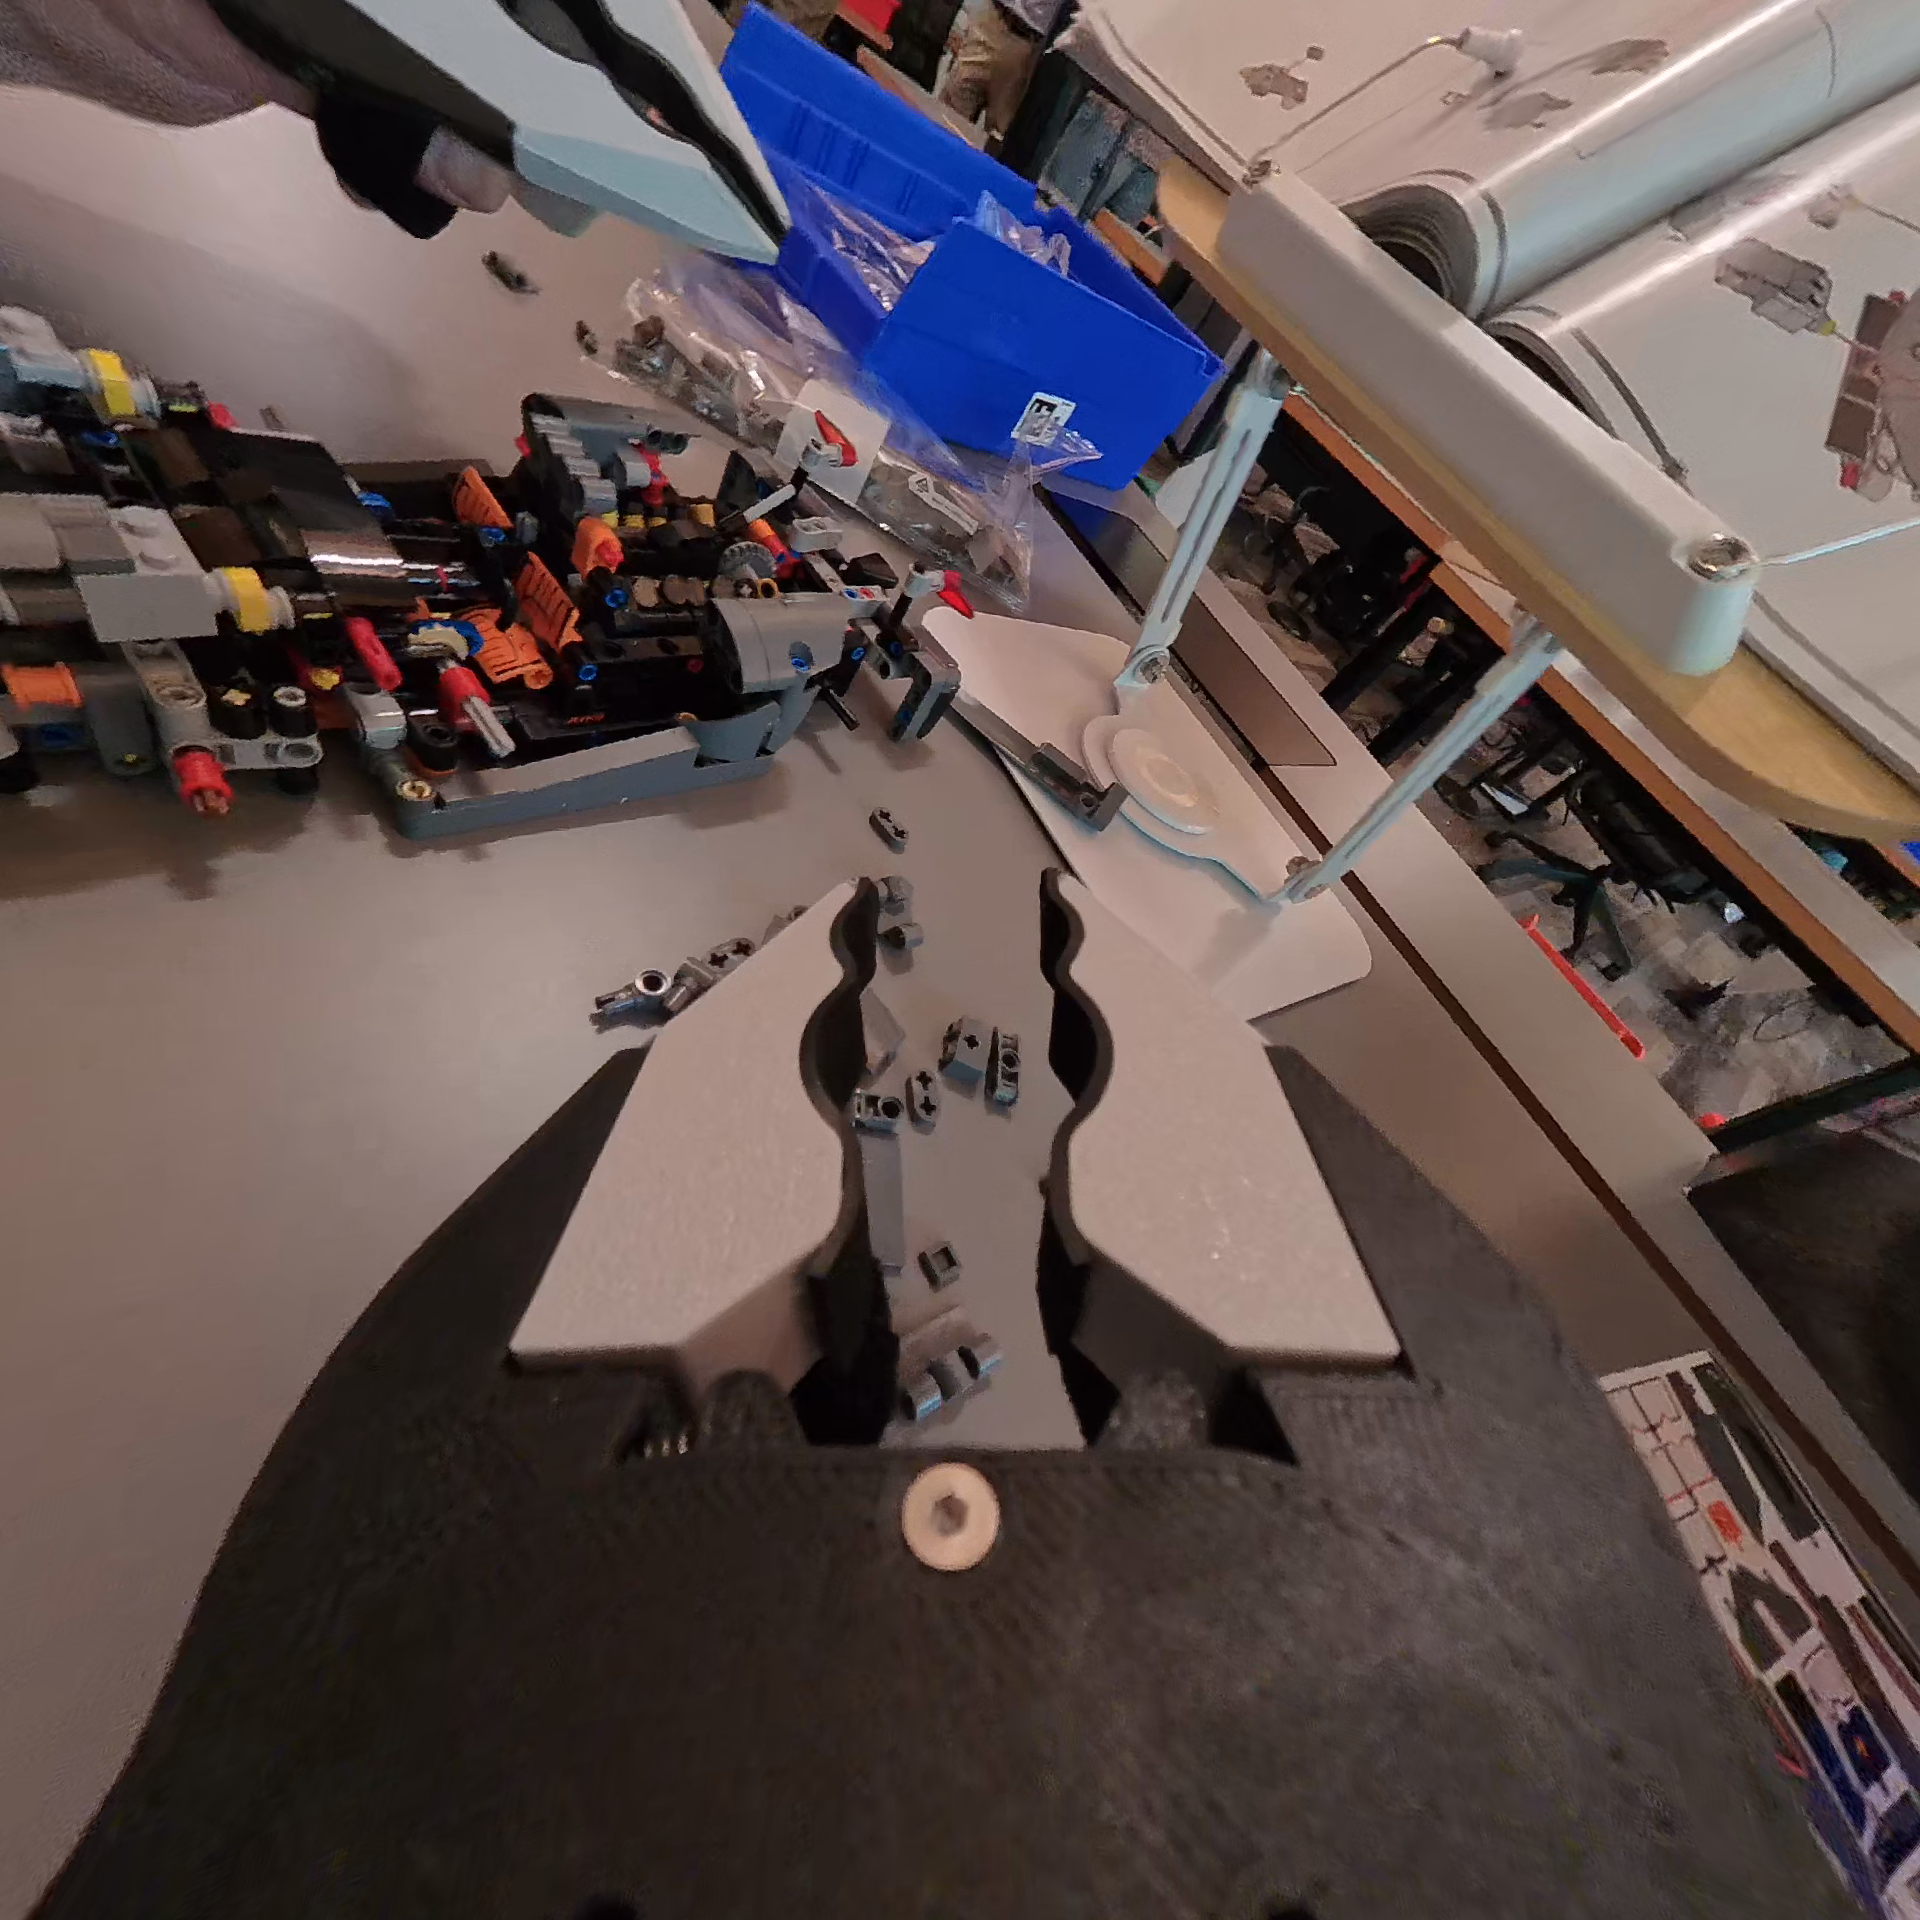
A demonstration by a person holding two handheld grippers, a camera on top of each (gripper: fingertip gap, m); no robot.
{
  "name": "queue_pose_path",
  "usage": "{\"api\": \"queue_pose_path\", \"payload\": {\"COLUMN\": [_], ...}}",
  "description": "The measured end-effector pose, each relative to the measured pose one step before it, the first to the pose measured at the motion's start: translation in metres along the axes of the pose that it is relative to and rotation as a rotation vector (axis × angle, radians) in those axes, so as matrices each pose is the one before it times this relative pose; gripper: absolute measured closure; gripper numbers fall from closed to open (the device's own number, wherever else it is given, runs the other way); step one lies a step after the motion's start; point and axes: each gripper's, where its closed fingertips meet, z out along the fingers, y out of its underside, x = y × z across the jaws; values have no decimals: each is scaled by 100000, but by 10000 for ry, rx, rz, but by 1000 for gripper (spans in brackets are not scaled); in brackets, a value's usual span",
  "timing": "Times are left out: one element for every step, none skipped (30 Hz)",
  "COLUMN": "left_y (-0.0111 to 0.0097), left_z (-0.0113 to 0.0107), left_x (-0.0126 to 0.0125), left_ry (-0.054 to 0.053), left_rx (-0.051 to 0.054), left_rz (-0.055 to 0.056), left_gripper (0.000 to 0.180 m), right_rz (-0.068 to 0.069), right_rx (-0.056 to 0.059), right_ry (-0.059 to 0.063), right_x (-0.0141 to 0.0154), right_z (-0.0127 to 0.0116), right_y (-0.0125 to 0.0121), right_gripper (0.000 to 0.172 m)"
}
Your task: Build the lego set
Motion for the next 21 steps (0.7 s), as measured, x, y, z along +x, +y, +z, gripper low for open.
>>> {"api": "queue_pose_path", "payload": {"left_y": [-113,-132,-279,-526,-614,-622,-476,-32,240,85,3,174,291,177,64,-22,-158,-194,-144,5,56], "left_z": [-124,-140,-173,-248,-288,-354,-247,-20,109,77,3,13,61,58,48,26,-20,-47,-51,-27,-27], "left_x": [-372,-153,-142,-175,-210,-271,70,331,316,96,-110,-248,-218,-50,131,130,125,35,-81,-149,-179], "left_ry": [-254,-131,-145,-158,-165,-208,-18,59,51,11,-35,-81,-60,5,73,36,24,-21,-66,-83,-73], "left_rx": [93,119,227,367,414,462,367,110,-64,-27,25,-48,-113,-48,-17,-19,22,43,17,-50,-63], "left_rz": [-20,-109,-208,-274,-242,-173,25,200,96,12,-38,-120,-155,-112,-57,19,104,148,149,104,97], "left_gripper": [179,179,180,180,179,180,180,180,180,180,180,180,180,180,180,180,180,180,180,180,180], "right_rz": [164,157,147,99,37,-68,-140,-99,-22,-26,-33,-8,-32,-91,-97,-84,-177,-259,-139,51,154], "right_rx": [82,139,140,108,94,121,132,76,-6,-10,6,-6,-18,14,63,33,-58,-117,-111,-51,12], "right_ry": [104,99,45,49,70,46,-2,-69,-32,29,42,20,18,45,44,27,67,127,66,-45,-106], "right_x": [317,293,171,129,98,-5,-120,-207,-81,45,88,51,25,35,14,-20,31,89,-15,-140,-158], "right_z": [-96,-137,-138,-106,-81,-75,-43,-20,7,-17,-35,-32,-35,-66,-100,-74,-27,-10,47,115,118], "right_y": [-23,-135,-150,-74,-62,-91,-84,-14,58,32,3,35,-6,-137,-254,-212,-56,62,80,26,-50], "right_gripper": [143,143,143,142,143,142,141,140,138,137,138,139,139,139,140,140,140,140,140,139,139]}}
